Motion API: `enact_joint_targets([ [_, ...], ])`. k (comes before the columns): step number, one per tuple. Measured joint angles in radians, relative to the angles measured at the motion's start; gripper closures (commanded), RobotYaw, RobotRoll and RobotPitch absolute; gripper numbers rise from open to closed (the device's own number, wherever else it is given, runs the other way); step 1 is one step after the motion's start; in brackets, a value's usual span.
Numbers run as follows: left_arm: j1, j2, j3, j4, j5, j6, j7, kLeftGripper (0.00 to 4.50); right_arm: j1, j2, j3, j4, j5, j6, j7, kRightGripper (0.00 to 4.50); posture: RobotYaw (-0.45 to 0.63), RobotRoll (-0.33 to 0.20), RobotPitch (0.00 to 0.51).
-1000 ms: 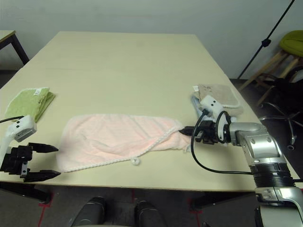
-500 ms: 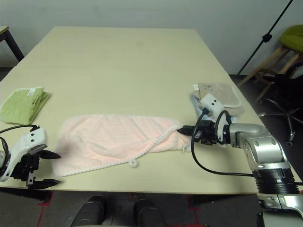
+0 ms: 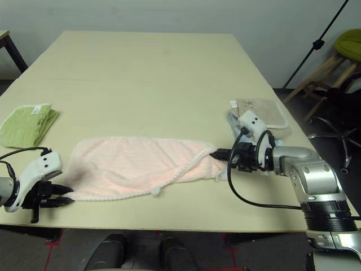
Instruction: Fold the towel and set it aside.
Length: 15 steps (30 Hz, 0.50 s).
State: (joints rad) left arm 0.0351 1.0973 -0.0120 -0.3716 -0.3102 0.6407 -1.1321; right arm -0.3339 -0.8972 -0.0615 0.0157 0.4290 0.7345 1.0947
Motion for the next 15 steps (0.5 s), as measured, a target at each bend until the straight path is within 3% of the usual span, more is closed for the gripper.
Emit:
enact_joint_targets([
  [7, -0.094, 0.015, 0.122, -0.026, -0.282, 0.254, -0.078, 4.49, 0.0, -0.02, -0.01, -0.008, 0.032, 0.035, 0.013, 4.5, 0.1, 0.0, 0.146],
  [10, -0.12, 0.079, 0.127, -0.012, -0.329, 0.297, -0.129, 4.49, -0.001, -0.036, -0.018, -0.008, 0.047, 0.052, 0.025, 4.5, 0.1, 0.0, 0.145],
  [15, -0.227, 0.095, 0.098, 0.089, -0.32, 0.271, -0.168, 4.49, -0.052, -0.046, -0.038, 0.016, 0.058, 0.068, 0.029, 4.5, 0.1, 0.0, 0.142],
])
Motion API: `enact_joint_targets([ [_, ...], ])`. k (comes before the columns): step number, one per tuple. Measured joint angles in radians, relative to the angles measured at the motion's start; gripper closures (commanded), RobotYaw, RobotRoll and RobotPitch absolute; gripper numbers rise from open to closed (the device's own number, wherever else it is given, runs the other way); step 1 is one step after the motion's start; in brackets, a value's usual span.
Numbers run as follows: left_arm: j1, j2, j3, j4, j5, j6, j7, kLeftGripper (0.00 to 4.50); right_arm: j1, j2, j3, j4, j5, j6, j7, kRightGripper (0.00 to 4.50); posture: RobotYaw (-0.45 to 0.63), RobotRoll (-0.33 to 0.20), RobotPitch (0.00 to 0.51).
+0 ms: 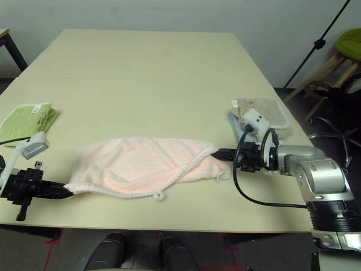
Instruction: Fold the towel and set it aside.
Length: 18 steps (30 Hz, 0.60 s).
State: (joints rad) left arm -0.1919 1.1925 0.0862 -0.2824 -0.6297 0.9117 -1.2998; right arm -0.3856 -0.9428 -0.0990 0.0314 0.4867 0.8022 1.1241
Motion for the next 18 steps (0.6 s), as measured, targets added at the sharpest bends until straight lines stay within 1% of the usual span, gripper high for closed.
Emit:
enact_joint_targets([
  [4, -0.1, -0.002, -0.085, 0.111, 0.068, -0.073, -0.035, 4.49, -0.039, 0.0, 0.001, 0.067, -0.018, 0.017, -0.037, 4.5, 0.1, 0.0, 0.14],
  [7, -0.195, -0.029, -0.157, 0.208, 0.128, -0.131, -0.063, 4.49, -0.082, 0.011, 0.007, 0.126, -0.054, 0.02, -0.088, 4.5, 0.09, 0.0, 0.142],
  [9, -0.261, -0.064, -0.209, 0.281, 0.179, -0.178, -0.08, 4.49, -0.109, 0.027, 0.02, 0.16, -0.084, 0.012, -0.119, 4.5, 0.09, 0.0, 0.142],
  [13, -0.355, -0.134, -0.277, 0.405, 0.265, -0.25, -0.1, 4.49, -0.127, 0.069, 0.053, 0.201, -0.125, -0.024, -0.149, 4.5, 0.09, 0.0, 0.141],
  [16, -0.399, -0.176, -0.309, 0.466, 0.314, -0.292, -0.108, 4.49, -0.141, 0.09, 0.079, 0.226, -0.153, -0.064, -0.155, 4.5, 0.09, 0.0, 0.141],
  [18, -0.427, -0.216, -0.318, 0.522, 0.342, -0.323, -0.101, 4.49, -0.155, 0.108, 0.083, 0.254, -0.174, -0.1, -0.165, 4.5, 0.09, 0.0, 0.141],
])
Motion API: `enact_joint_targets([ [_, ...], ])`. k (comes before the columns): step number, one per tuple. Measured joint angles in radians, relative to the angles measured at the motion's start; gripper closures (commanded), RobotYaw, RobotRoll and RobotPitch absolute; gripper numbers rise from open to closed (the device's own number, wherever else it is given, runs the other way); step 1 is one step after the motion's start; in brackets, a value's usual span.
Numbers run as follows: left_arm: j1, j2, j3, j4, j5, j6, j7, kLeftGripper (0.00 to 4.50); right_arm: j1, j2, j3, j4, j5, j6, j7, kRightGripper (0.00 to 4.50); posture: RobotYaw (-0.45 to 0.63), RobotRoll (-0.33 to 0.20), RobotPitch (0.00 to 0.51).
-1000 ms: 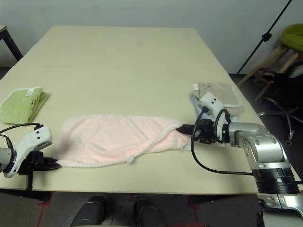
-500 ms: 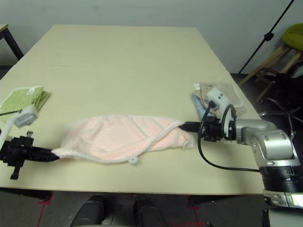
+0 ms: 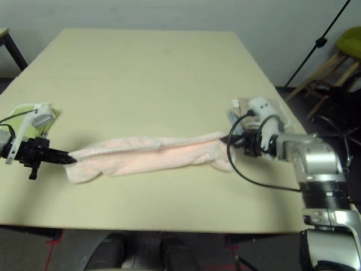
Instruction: Fold the towel and set it aside.
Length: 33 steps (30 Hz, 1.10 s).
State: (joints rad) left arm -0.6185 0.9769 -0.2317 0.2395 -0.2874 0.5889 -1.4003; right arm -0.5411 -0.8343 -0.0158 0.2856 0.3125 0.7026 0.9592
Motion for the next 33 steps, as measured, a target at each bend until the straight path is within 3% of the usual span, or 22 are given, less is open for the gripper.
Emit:
enact_joint_targets([
  [1, -0.014, -0.022, -0.001, 0.032, 0.015, -0.016, 0.01, 3.98, -0.011, 0.01, 0.001, 0.016, -0.012, -0.02, -0.009, 4.5, 0.09, 0.0, 0.141],
  [2, -0.024, -0.04, -0.003, 0.061, 0.029, -0.033, 0.02, 3.8, -0.023, 0.022, 0.003, 0.033, -0.026, -0.048, -0.017, 4.5, 0.09, 0.0, 0.141],
  [12, -0.071, -0.075, 0.029, 0.231, 0.13, -0.168, 0.104, 0.14, -0.092, 0.087, -0.014, 0.127, -0.086, -0.268, -0.077, 0.84, 0.1, 0.0, 0.138],
  [13, -0.075, -0.075, 0.039, 0.238, 0.133, -0.177, 0.114, 0.0, -0.096, 0.087, -0.021, 0.128, -0.085, -0.277, -0.077, 0.45, 0.1, 0.0, 0.136],
  [14, -0.079, -0.073, 0.044, 0.24, 0.137, -0.181, 0.121, 0.0, -0.097, 0.087, -0.029, 0.128, -0.082, -0.279, -0.077, 0.07, 0.1, 0.0, 0.136],
  [15, -0.081, -0.07, 0.058, 0.24, 0.14, -0.182, 0.127, 0.0, -0.099, 0.089, -0.042, 0.126, -0.075, -0.278, -0.077, 0.03, 0.1, 0.0, 0.136],
  [20, -0.08, -0.058, 0.15, 0.17, 0.108, -0.122, 0.174, 0.0, -0.113, 0.097, -0.129, 0.026, 0.024, -0.204, -0.082, 0.03, 0.1, 0.0, 0.132],
  [23, -0.051, -0.103, 0.254, 0.044, 0.062, -0.074, 0.278, 0.0, -0.107, 0.114, -0.201, -0.077, 0.076, -0.15, -0.137, 0.03, 0.1, 0.0, 0.133],
  [27, 0.083, -0.203, 0.364, -0.204, -0.004, 0.04, 0.448, 0.0, 0.026, 0.18, -0.258, -0.295, 0.152, -0.083, -0.216, 0.03, 0.1, 0.0, 0.134],
  [33, 0.282, -0.482, 0.43, -0.565, -0.068, 0.255, 0.789, 0.0, 0.212, 0.398, -0.274, -0.488, 0.207, -0.033, -0.408, 0.03, 0.11, 0.0, 0.132],
])
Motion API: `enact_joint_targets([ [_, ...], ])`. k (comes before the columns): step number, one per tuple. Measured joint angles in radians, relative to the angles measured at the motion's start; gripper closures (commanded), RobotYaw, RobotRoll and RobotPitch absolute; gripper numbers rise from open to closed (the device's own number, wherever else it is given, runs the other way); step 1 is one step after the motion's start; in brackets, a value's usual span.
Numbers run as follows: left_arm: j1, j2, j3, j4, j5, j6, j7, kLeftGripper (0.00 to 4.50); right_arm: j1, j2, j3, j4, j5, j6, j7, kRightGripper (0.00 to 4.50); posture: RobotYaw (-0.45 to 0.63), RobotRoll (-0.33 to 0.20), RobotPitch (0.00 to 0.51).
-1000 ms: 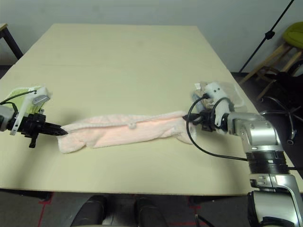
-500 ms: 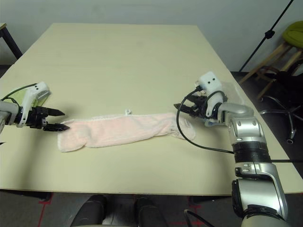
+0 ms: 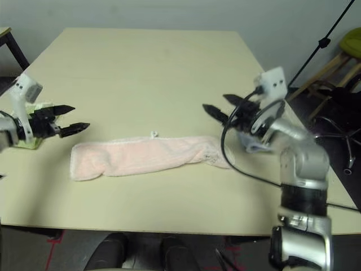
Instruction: Fold the towel and set it aside.
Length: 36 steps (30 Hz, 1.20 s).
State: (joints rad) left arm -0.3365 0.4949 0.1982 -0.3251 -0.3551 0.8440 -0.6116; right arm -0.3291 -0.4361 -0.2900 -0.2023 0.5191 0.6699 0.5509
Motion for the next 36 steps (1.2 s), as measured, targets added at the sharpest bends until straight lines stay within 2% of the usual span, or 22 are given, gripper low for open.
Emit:
enact_joint_targets([
  [2, 0.032, -0.072, 0.008, -0.076, 0.0, 0.022, 0.098, 0.0, 0.033, 0.052, -0.002, -0.031, 0.002, -0.013, -0.046, 0.03, 0.11, 0.0, 0.132],
  [3, 0.051, -0.089, 0.006, -0.104, 0.0, 0.027, 0.132, 0.0, 0.051, 0.071, 0.005, -0.036, 0.003, -0.015, -0.057, 0.2, 0.11, 0.0, 0.132],
  [4, 0.067, -0.088, 0.0, -0.118, 0.0, 0.032, 0.144, 0.0, 0.067, 0.072, 0.012, -0.039, 0.003, -0.017, -0.059, 0.4, 0.11, 0.0, 0.132],
  [7, 0.119, -0.09, -0.009, -0.136, -0.012, 0.054, 0.162, 0.59, 0.1, 0.073, 0.033, -0.04, 0.003, -0.023, -0.061, 1.36, 0.11, 0.0, 0.126],
  [15, 0.224, -0.085, -0.046, -0.137, -0.04, 0.062, 0.164, 3.47, 0.171, 0.037, 0.118, -0.016, -0.052, -0.095, 0.002, 4.47, 0.11, 0.0, 0.115],
  [18, 0.242, -0.076, -0.054, -0.137, -0.047, 0.059, 0.158, 4.48, 0.182, 0.027, 0.134, 0.0, -0.074, -0.111, 0.008, 4.5, 0.11, 0.0, 0.108],
  [24, 0.294, -0.017, -0.067, -0.065, -0.019, -0.007, 0.14, 4.48, 0.182, -0.025, 0.208, 0.131, -0.205, -0.147, -0.016, 4.5, 0.12, 0.0, 0.091],
  [33, 0.299, 0.068, -0.097, 0.089, 0.046, -0.162, 0.085, 4.48, 0.071, -0.08, 0.266, 0.348, -0.336, -0.286, -0.001, 4.5, 0.12, 0.0, 0.085],
  [36, 0.284, 0.095, -0.109, 0.143, 0.076, -0.222, 0.062, 4.48, 0.044, -0.092, 0.271, 0.404, -0.344, -0.326, 0.03, 4.5, 0.13, 0.0, 0.076],
])
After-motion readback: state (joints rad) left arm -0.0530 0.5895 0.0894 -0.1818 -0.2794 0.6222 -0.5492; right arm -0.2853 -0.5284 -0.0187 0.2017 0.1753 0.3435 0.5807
